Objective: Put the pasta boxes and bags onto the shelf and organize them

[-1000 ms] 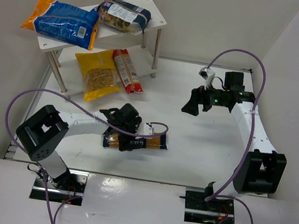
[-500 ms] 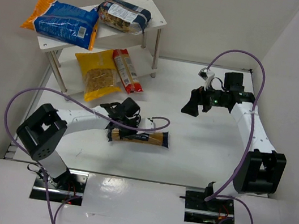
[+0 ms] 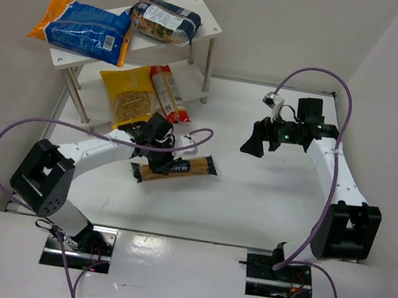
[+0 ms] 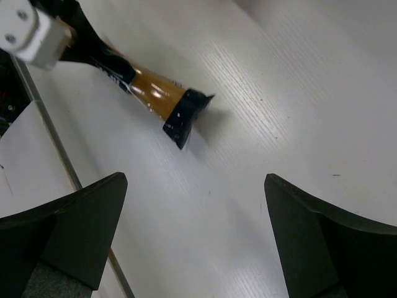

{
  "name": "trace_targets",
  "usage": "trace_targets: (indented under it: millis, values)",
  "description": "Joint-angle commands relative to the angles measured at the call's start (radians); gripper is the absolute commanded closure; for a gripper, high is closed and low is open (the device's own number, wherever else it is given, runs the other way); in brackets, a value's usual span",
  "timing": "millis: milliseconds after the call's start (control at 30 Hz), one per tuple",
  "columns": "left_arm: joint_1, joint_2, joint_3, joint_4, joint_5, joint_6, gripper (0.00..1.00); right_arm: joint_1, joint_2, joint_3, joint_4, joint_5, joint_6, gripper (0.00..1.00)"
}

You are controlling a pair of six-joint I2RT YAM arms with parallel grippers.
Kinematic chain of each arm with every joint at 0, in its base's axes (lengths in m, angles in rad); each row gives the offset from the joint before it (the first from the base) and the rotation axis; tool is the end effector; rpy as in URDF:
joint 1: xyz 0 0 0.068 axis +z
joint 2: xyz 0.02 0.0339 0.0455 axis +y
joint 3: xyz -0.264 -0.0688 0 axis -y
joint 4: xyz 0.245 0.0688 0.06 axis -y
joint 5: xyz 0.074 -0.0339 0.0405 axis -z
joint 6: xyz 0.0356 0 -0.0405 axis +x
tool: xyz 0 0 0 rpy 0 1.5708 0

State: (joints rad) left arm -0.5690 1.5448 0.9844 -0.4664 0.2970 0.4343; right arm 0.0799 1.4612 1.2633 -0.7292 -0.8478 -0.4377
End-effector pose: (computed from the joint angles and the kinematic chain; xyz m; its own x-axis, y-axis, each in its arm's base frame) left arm 0.2543 -0.1750 0.2056 -0.3834 0.7228 -0.5749 0.8864 0.4628 -0.0094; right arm 0.2986 0.0507 0.3085 -0.5097 -0.3221 -0.7978 -0.7921 0.5378 0.2889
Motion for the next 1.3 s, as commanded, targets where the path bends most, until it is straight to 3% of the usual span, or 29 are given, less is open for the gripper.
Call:
trace_targets:
  millis: [0, 533, 833, 1267]
  values:
    - [0.072, -0.11, 0.08, 0.045, 0.076, -0.077, 1.0, 0.011, -0.044, -0.004, 0.007, -0.016, -0.015, 0.0]
    - [0.313, -0.373, 0.071, 0.092, 0.056, -0.21, 1.0, 0.011, -0.044, -0.013, 0.034, 0.012, 0.005, 0.0]
    - [0.402, -0.4, 0.026, 0.215, -0.186, -0.384, 1.0, 0.02, -0.035, -0.022, 0.034, 0.021, 0.014, 0.0]
    - [0.402, -0.355, 0.025, 0.35, -0.645, -0.511, 1.0, 0.02, -0.016, -0.022, 0.044, 0.03, 0.014, 0.0]
